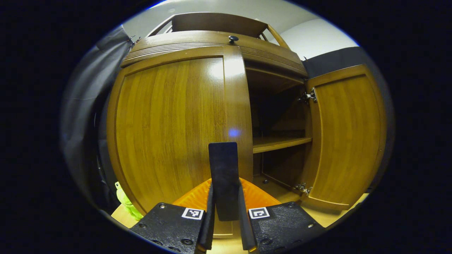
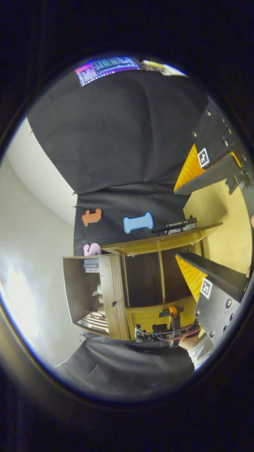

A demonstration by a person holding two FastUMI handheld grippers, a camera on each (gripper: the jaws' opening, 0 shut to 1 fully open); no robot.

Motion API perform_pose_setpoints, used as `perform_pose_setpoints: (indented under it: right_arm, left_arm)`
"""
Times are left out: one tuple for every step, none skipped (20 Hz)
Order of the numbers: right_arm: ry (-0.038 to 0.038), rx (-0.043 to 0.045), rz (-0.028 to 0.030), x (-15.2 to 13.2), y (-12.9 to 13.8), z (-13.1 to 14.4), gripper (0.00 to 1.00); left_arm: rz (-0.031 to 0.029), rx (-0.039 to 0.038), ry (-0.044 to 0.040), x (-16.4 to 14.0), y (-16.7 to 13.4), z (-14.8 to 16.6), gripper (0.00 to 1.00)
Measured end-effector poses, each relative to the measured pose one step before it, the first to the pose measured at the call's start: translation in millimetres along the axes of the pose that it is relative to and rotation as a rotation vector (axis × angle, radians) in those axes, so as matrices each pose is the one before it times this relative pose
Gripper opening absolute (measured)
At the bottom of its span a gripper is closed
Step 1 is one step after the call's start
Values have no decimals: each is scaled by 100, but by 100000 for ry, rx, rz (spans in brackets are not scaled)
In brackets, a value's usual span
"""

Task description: Open the right door of the double-door shoe cabinet with the right hand, and open the left door with the left hand.

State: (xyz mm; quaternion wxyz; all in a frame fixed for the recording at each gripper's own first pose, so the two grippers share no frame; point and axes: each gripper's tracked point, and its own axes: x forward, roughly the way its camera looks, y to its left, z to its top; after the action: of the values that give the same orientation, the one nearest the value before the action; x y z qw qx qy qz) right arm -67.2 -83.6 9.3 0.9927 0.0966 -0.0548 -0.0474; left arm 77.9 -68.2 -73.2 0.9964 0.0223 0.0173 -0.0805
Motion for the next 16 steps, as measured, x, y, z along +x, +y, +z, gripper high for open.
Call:
perform_pose_setpoints:
  right_arm:
    - [-196,-1153,598,-273,303,361,97]
    - [-224,-1018,262,-232,264,304,97]
    - [-226,-569,529,-212,422,312,97]
    - [143,-241,1614,-231,588,108,97]
    - [317,74,1391,-309,589,95,97]
    - [126,-340,947,-290,312,153,97]
    - [309,-809,464,-311,281,51,97]
    - [619,-836,223,-144,234,-257,97]
    - [351,-326,283,-114,243,-190,97]
    - [474,87,753,72,301,-76,97]
    - [480,379,585,83,292,-7,98]
    - [390,232,652,-113,-46,-96,97]
    - [473,-91,667,102,141,-66,97]
    - [232,-49,360,233,175,-66,98]
    - [98,5,380,149,268,-40,97]
    - [219,114,574,280,428,-10,92]
  left_arm:
    - [-625,315,616,-817,69,-20,33]
    - [-708,-434,206,-642,-94,-72,32]
    - [-970,-68,220,-840,-35,-66,32]
    - [-1084,-443,425,-701,87,-34,33]
    - [-1238,-662,78,-723,-4,18,33]
    - [-1230,-566,669,-624,149,-7,32]
    - [-1493,-167,548,-759,93,-26,32]
    - [-1700,-490,308,-742,84,28,31]
    - [-1792,-413,682,-652,120,-17,31]
    - [-1727,-352,461,-744,35,-76,31]
    - [-1541,-24,596,-596,107,211,31]
    - [-1239,50,751,-859,187,-112,31]
    - [-980,1064,945,-703,174,-46,31]
    - [-615,1601,1565,-699,263,-126,31]
    - [-449,489,278,-655,389,-39,31]
    - [-426,-72,888,-641,269,-77,30]
